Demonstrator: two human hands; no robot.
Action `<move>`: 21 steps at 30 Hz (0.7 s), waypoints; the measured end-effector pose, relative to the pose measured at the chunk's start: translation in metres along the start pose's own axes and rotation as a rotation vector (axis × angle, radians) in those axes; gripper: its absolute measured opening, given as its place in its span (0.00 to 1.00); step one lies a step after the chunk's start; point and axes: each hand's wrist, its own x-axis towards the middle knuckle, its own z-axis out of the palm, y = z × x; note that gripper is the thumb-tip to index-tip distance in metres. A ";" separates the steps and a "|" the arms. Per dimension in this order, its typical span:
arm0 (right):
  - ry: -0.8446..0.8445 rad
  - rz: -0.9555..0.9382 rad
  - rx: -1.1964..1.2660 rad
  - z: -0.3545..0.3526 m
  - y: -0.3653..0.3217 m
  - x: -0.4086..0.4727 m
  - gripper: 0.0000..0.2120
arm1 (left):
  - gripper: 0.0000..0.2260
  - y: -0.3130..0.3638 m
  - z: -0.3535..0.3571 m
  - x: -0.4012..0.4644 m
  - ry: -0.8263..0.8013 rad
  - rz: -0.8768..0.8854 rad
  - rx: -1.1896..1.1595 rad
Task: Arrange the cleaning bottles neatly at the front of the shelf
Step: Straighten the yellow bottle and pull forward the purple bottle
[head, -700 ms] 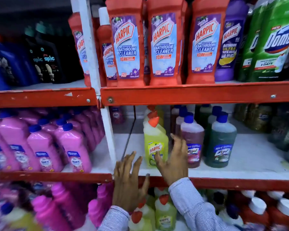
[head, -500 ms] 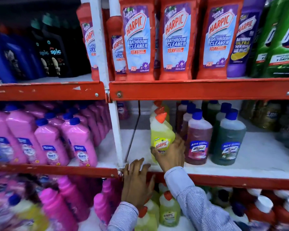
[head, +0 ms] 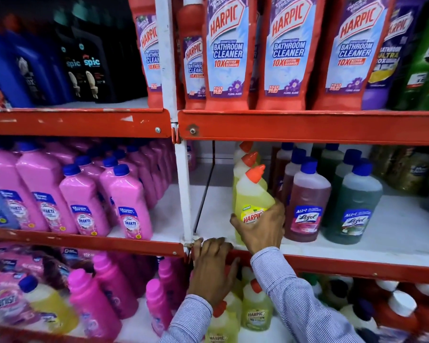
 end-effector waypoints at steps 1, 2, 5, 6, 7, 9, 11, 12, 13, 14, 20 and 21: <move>0.003 -0.001 -0.001 -0.002 0.001 -0.002 0.46 | 0.14 0.001 0.000 0.000 0.005 -0.006 -0.005; 0.003 0.000 -0.004 -0.004 0.002 -0.004 0.46 | 0.14 0.001 0.000 0.001 0.009 -0.009 -0.007; -0.010 0.011 -0.021 -0.009 0.003 -0.010 0.45 | 0.15 0.003 0.001 0.001 0.013 -0.024 -0.017; -0.011 0.012 -0.020 -0.010 0.003 -0.013 0.45 | 0.15 0.002 0.001 0.001 0.019 -0.025 -0.012; -0.011 0.010 -0.020 -0.012 0.001 -0.015 0.44 | 0.15 0.002 0.002 0.001 0.022 -0.028 -0.009; -0.013 0.006 -0.028 -0.015 0.000 -0.017 0.44 | 0.15 0.002 0.003 0.001 0.024 -0.032 0.001; -0.032 -0.011 -0.027 -0.018 0.001 -0.018 0.46 | 0.16 0.002 0.004 0.001 0.023 -0.035 0.016; -0.042 -0.024 -0.008 -0.021 0.002 -0.017 0.48 | 0.17 0.002 0.004 0.001 0.024 -0.037 0.023; -0.048 -0.036 0.022 -0.024 0.005 -0.017 0.51 | 0.17 0.002 0.004 0.001 0.028 -0.041 0.028; -0.044 -0.050 0.058 -0.029 0.009 -0.018 0.53 | 0.16 0.003 0.005 0.000 0.034 -0.042 0.030; 0.195 -0.044 0.230 -0.062 0.054 -0.005 0.37 | 0.16 0.006 0.007 -0.001 0.063 -0.061 0.047; 0.211 -0.016 0.184 -0.064 0.062 0.003 0.37 | 0.16 0.007 0.008 -0.001 0.064 -0.063 0.053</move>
